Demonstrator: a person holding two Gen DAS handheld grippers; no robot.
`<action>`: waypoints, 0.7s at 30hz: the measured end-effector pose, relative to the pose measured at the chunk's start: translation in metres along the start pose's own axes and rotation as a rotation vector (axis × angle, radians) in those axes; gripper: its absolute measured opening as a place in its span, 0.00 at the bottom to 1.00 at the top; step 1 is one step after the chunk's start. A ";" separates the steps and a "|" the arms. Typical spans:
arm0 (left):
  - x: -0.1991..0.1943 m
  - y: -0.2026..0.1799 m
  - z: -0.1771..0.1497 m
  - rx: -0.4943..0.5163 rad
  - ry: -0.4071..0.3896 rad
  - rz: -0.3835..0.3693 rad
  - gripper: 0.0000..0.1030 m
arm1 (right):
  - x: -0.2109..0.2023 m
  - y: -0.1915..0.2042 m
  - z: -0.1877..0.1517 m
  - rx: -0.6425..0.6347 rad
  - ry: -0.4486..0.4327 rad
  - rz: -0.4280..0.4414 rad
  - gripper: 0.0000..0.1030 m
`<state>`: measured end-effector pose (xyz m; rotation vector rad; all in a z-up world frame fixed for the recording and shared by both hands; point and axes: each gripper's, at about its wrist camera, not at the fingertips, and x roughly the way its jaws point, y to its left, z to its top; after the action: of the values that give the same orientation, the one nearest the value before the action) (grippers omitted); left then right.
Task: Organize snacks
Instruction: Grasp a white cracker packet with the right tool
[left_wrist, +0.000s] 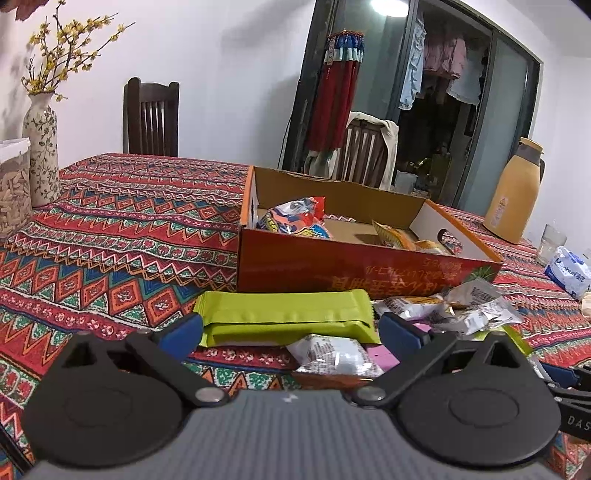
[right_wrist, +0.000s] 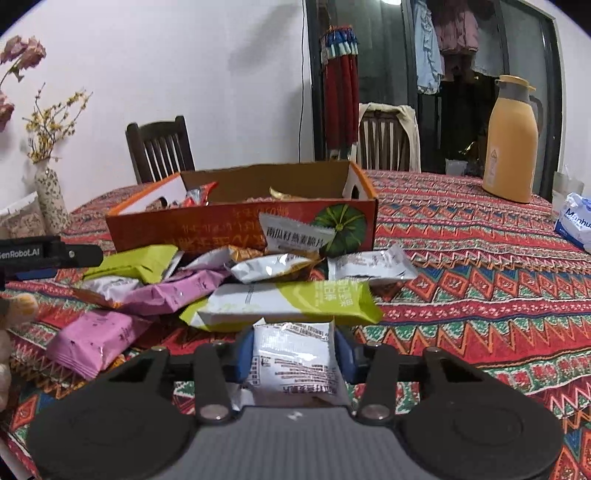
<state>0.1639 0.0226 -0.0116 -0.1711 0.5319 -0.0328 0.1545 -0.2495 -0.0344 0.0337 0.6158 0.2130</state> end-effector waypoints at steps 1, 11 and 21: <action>-0.003 -0.002 0.001 0.005 -0.002 -0.003 1.00 | -0.002 -0.001 0.000 0.003 -0.005 0.001 0.43; -0.012 -0.020 -0.002 0.033 0.079 -0.023 1.00 | -0.010 -0.006 -0.004 0.029 -0.033 0.034 0.43; -0.004 -0.046 -0.019 0.098 0.202 -0.015 1.00 | -0.010 -0.010 -0.011 0.048 -0.026 0.059 0.43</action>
<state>0.1515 -0.0258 -0.0183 -0.0766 0.7294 -0.0915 0.1418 -0.2619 -0.0383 0.1008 0.5948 0.2546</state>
